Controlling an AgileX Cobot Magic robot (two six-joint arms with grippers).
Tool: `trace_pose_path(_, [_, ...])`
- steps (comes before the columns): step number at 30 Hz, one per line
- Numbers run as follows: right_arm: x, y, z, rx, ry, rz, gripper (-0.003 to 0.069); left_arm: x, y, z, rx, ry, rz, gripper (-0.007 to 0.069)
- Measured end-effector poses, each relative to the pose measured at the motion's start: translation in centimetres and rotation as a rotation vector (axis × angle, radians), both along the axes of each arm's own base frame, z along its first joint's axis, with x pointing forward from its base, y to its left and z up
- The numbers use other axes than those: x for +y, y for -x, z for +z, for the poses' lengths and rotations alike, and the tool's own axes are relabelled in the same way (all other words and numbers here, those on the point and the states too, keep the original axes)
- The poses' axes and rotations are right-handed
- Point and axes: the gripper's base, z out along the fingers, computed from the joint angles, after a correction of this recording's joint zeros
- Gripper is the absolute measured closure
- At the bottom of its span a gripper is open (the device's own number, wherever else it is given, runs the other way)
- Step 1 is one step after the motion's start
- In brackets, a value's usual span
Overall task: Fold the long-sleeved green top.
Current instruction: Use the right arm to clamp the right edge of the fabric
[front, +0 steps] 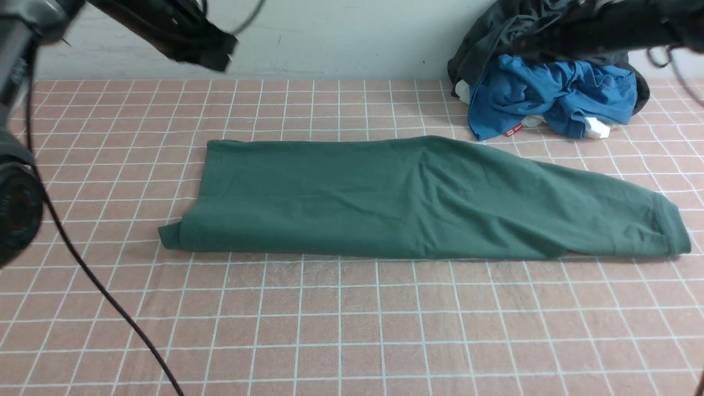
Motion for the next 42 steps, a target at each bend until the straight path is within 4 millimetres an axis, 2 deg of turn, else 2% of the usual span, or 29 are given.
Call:
trace_pose_path(1, [0.0, 0.2, 0.3, -0.001, 0.000, 0.005, 0.0289, 0.2, 0.3, 0.5, -0.008, 0.001, 0.006, 0.0627])
trace_pose_path(2, [-1.7, 1.7, 2.5, 0.035, 0.052, -0.053, 0.0238, 1.5, 2.5, 4.6, -0.086, 0.013, 0.050, 0.0627])
trace_pose_path(3, [-2.6, 2.5, 3.2, 0.063, 0.078, -0.092, 0.0212, 1.8, 3.3, 6.0, -0.112, 0.018, 0.064, 0.0627])
trace_pose_path(4, [-3.6, 3.4, 3.9, 0.121, 0.115, -0.152, 0.0174, 2.3, 5.4, 9.0, -0.173, 0.024, 0.084, 0.0627])
trace_pose_path(5, [-4.2, 4.0, 3.9, 0.172, 0.136, -0.198, 0.0155, 2.3, 6.3, 10.1, -0.194, 0.028, 0.088, 0.0627])
trace_pose_path(6, [-5.1, 4.7, 3.6, 0.256, 0.161, -0.267, 0.0114, 2.2, 8.4, 12.5, -0.243, 0.027, 0.088, 0.0627])
trace_pose_path(7, [-5.7, 5.1, 3.3, 0.309, 0.175, -0.310, 0.0097, 2.1, 9.2, 13.3, -0.260, 0.027, 0.086, 0.0627])
trace_pose_path(8, [-6.3, 5.2, 2.4, 0.371, 0.189, -0.357, 0.0069, 1.9, 10.9, 14.9, -0.294, 0.030, 0.083, 0.0627])
trace_pose_path(10, [-7.0, 5.2, 0.6, 0.446, 0.205, -0.406, 0.0043, 1.5, 13.0, 16.4, -0.317, 0.043, 0.078, 0.0627])
trace_pose_path(13, [-7.6, 5.1, -4.4, 0.603, 0.206, -0.422, 0.0025, 1.0, 16.4, 17.2, -0.290, 0.054, 0.066, 0.0627])
trace_pose_path(14, [-7.7, 5.2, -6.5, 0.662, 0.212, -0.416, 0.0023, 0.9, 17.6, 16.7, -0.256, 0.046, 0.058, 0.0627])
trace_pose_path(15, [-7.7, 5.3, -7.8, 0.702, 0.217, -0.413, 0.0023, 0.9, 17.9, 15.7, -0.216, 0.038, 0.051, 0.0627])
trace_pose_path(16, [-7.7, 5.4, -9.3, 0.745, 0.227, -0.408, 0.0022, 0.8, 19.0, 15.3, -0.193, 0.029, 0.042, 0.0627])
trace_pose_path(18, [-7.7, 5.6, -11.9, 0.821, 0.226, -0.408, 0.0022, 0.6, 20.7, 12.9, -0.105, 0.014, 0.024, 0.0627])
trace_pose_path(19, [-7.7, 5.6, -13.0, 0.851, 0.219, -0.418, 0.0022, 0.6, 21.8, 10.5, -0.023, 0.010, 0.017, 0.0627])
trace_pose_path(20, [-7.7, 5.6, -13.6, 0.863, 0.216, -0.423, 0.0022, 0.5, 22.9, 9.9, -0.008, 0.009, 0.018, 0.0627])
trace_pose_path(21, [-7.7, 5.4, -14.2, 0.874, 0.211, -0.431, 0.0022, 0.4, 24.1, 7.9, 0.036, 0.009, 0.028, 0.0627])
trace_pose_path(22, [-7.7, 5.3, -14.7, 0.879, 0.209, -0.434, 0.0022, 0.4, 25.1, 6.8, 0.043, 0.012, 0.039, 0.0627])
trace_pose_path(23, [-7.7, 5.3, -14.9, 0.883, 0.210, -0.433, 0.0022, 0.4, 25.4, 7.0, 0.034, 0.010, 0.040, 0.0627])
trace_pose_path(24, [-7.8, 5.3, -15.4, 0.893, 0.206, -0.439, 0.0025, 0.4, 27.2, 5.4, 0.030, 0.000, 0.061, 0.0627])
trace_pose_path(28, [-8.1, 5.3, -15.6, 0.897, 0.203, -0.446, 0.0030, 0.6, 30.2, 2.3, 0.036, -0.048, 0.100, 0.0627])
trace_pose_path(29, [-8.1, 5.3, -15.5, 0.896, 0.203, -0.447, 0.0030, 0.7, 30.3, 2.2, 0.037, -0.051, 0.101, 0.0627])
trace_pose_path(31, [-8.7, 5.5, -15.0, 0.890, 0.186, -0.459, 0.0036, 0.8, 31.5, -0.1, 0.063, -0.058, 0.129, 0.0627])
trace_pose_path(33, [-9.0, 5.6, -14.7, 0.882, 0.181, -0.467, 0.0038, 0.8, 31.9, -0.8, 0.062, -0.055, 0.143, 0.0627])
trace_pose_path(35, [-10.0, 5.9, -13.4, 0.858, 0.164, -0.486, 0.0041, 0.9, 32.4, -3.2, 0.068, -0.039, 0.186, 0.0627])
trace_pose_path(37, [-10.9, 6.2, -12.8, 0.848, 0.144, -0.505, 0.0043, 1.0, 32.7, -4.4, 0.054, -0.035, 0.210, 0.0627])
trace_pose_path(40, [-11.9, 6.4, -12.6, 0.849, 0.084, -0.528, 0.0050, 1.1, 33.1, -5.9, 0.015, -0.027, 0.244, 0.0627])
trace_pose_path(42, [-12.4, 6.4, -13.4, 0.868, 0.036, -0.535, 0.0065, 1.2, 33.2, -6.7, -0.029, -0.017, 0.275, 0.0627])
